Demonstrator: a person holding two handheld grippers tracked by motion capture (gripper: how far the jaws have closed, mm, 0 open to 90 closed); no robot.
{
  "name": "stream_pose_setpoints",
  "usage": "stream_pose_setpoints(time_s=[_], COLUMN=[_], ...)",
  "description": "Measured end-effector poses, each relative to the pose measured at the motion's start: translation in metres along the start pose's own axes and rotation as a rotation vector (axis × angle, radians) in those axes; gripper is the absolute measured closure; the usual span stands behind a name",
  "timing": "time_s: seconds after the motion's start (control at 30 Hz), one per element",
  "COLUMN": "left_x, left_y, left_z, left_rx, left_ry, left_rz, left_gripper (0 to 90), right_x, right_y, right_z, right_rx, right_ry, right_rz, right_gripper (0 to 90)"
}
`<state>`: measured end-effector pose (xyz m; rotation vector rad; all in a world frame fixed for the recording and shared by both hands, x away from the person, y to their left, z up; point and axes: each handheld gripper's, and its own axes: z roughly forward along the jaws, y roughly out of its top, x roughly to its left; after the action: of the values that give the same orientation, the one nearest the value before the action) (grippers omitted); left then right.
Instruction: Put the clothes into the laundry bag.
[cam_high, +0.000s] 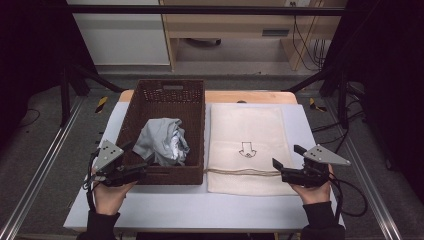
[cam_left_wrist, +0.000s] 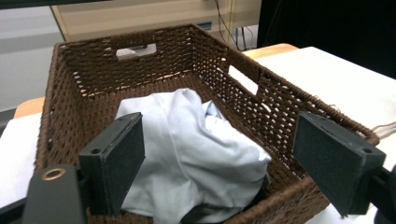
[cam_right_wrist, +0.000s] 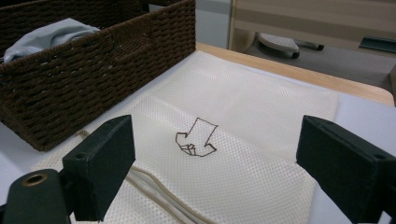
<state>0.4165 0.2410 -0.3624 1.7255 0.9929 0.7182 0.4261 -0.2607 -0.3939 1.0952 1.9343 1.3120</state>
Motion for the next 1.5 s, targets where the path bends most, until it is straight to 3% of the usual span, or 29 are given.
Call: stream_pose_setpoints(time_s=[0.2,0.43,0.67,0.9,0.93,1.03,1.1,1.13,1.17,1.2,1.23,1.3,1.33,1.4,1.43,1.5], left_x=[-0.009,-0.015,-0.010,-0.001,0.005,0.010,0.017,0.017,0.021,0.021,0.024,0.026,0.026,0.027,0.027,0.027], left_y=[0.009,0.021,0.039,0.059,0.064,0.068,0.070,0.070,0.067,0.067,0.064,0.060,0.060,0.052,0.052,0.046], left_z=[0.006,0.017,0.032,0.053,0.061,0.071,0.087,0.087,0.098,0.098,0.108,0.116,0.116,0.124,0.124,0.128], left_rx=[-0.014,0.006,-0.004,0.017,0.042,0.057,0.093,0.093,0.147,0.147,0.191,0.227,0.227,0.294,0.294,0.339], left_ry=[-0.003,0.001,0.005,0.056,0.068,0.070,0.082,0.082,0.077,0.077,0.084,0.102,0.102,0.098,0.098,0.093], left_rz=[0.003,0.027,0.021,0.079,0.089,0.110,0.153,0.153,0.138,0.138,0.141,0.166,0.166,0.160,0.160,0.166], left_gripper=[17.1,17.4,18.5,17.3,17.8,19.0,20.3,20.2,19.7,19.6,19.6,17.9,17.5,14.2,12.8,12.2], right_x=[0.009,0.020,0.026,0.024,0.024,0.024,0.024,0.024,0.024,0.024,0.024,0.023,0.022,0.022,0.022,0.022], right_y=[0.002,0.006,0.010,0.009,0.009,0.009,0.008,0.008,0.008,0.008,0.007,0.007,0.007,0.007,0.007,0.007], right_z=[0.004,0.009,0.009,0.010,0.010,0.011,0.012,0.013,0.013,0.013,0.013,0.013,0.013,0.013,0.013,0.012], right_rx=[0.010,0.015,0.010,0.014,0.017,0.024,0.034,0.037,0.040,0.043,0.045,0.043,0.042,0.046,0.045,0.044], right_ry=[0.021,0.040,0.048,0.040,0.041,0.037,0.035,0.036,0.037,0.035,0.034,0.036,0.036,0.032,0.029,0.027], right_rz=[-0.021,-0.030,-0.041,-0.034,-0.033,-0.039,-0.038,-0.038,-0.037,-0.035,-0.034,-0.033,-0.032,-0.032,-0.033,-0.033], right_gripper=[12.6,12.5,12.4,12.1,12.0,11.8,11.5,11.5,11.4,11.2,11.2,11.2,11.0,11.0,11.0,11.0])
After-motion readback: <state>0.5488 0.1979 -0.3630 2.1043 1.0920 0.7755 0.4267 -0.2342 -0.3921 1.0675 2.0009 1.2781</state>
